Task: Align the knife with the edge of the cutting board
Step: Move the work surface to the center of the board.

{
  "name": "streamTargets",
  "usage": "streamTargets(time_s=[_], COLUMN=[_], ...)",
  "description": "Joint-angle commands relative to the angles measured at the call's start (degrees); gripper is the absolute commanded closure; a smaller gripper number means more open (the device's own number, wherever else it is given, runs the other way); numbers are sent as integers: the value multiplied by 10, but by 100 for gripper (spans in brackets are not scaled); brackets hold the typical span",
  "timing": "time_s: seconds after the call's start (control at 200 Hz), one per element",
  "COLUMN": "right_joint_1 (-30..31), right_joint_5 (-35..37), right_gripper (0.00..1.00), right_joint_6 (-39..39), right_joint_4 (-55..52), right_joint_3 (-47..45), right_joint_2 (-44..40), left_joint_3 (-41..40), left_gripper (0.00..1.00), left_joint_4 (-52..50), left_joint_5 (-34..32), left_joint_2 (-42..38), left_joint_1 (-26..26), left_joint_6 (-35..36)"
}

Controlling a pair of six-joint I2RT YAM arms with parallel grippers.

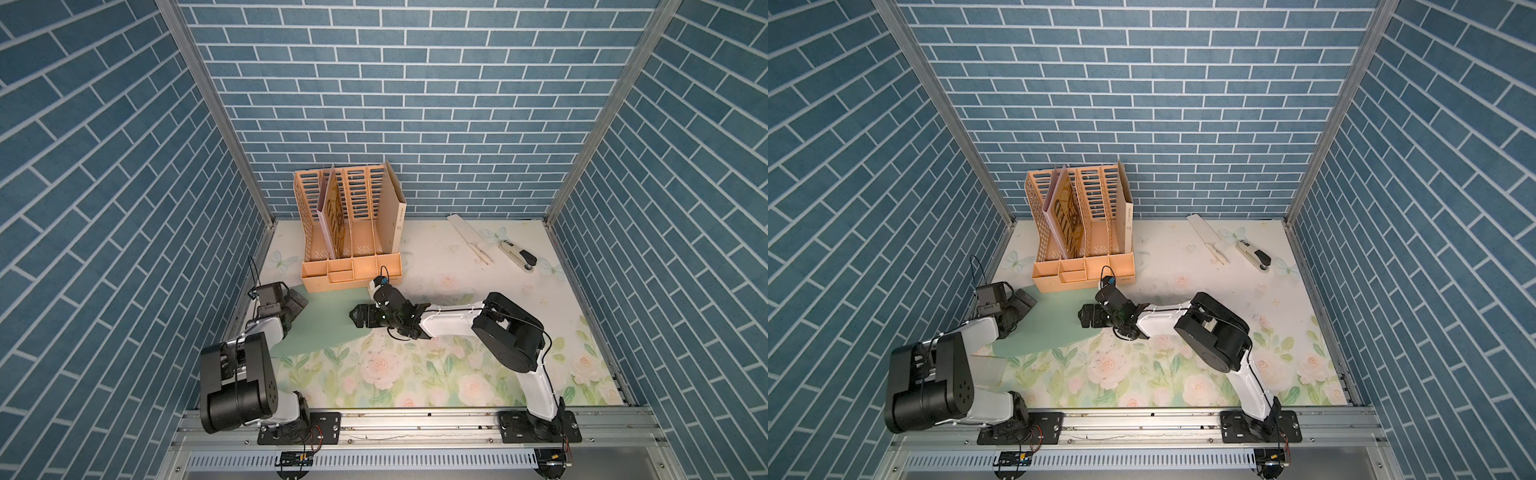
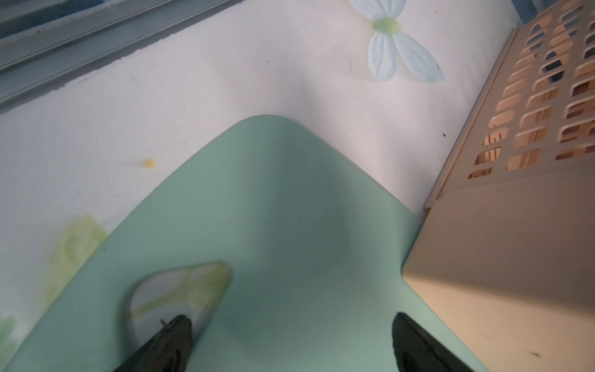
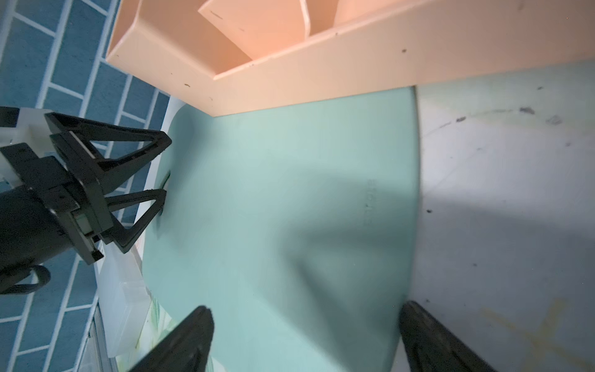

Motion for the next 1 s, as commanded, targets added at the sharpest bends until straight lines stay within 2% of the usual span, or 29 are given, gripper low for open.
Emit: streamTargets(time_s=[0.0, 0.255, 0.515, 0.635, 0.78, 0.995], right_joint_1=[27, 46, 46, 47, 47, 47], right_joint_5=[-46, -47, -28, 19, 35, 47], right_gripper=[6, 6, 5, 3, 3, 3], right_joint_6=[16, 24, 28, 40, 49, 56], right_joint_4=[-10, 10, 22, 27, 38, 44], right_joint_3=[5, 3, -32, -67, -100, -136], right_joint_2=[35, 29, 3, -21, -42, -67], left_joint_3=[-30, -51, -53, -62, -71, -77], left_gripper=[1, 1, 1, 1, 1, 0], left_joint_4=[-35, -7, -1, 1, 2, 3], left_joint_5=[91, 149, 158, 162, 168, 154], left_joint_2=[17, 21, 16, 13, 8, -7], left_joint_1=[-7, -11, -46, -57, -69, -131], left_joint_6=[-9, -9, -11, -13, -18, -35])
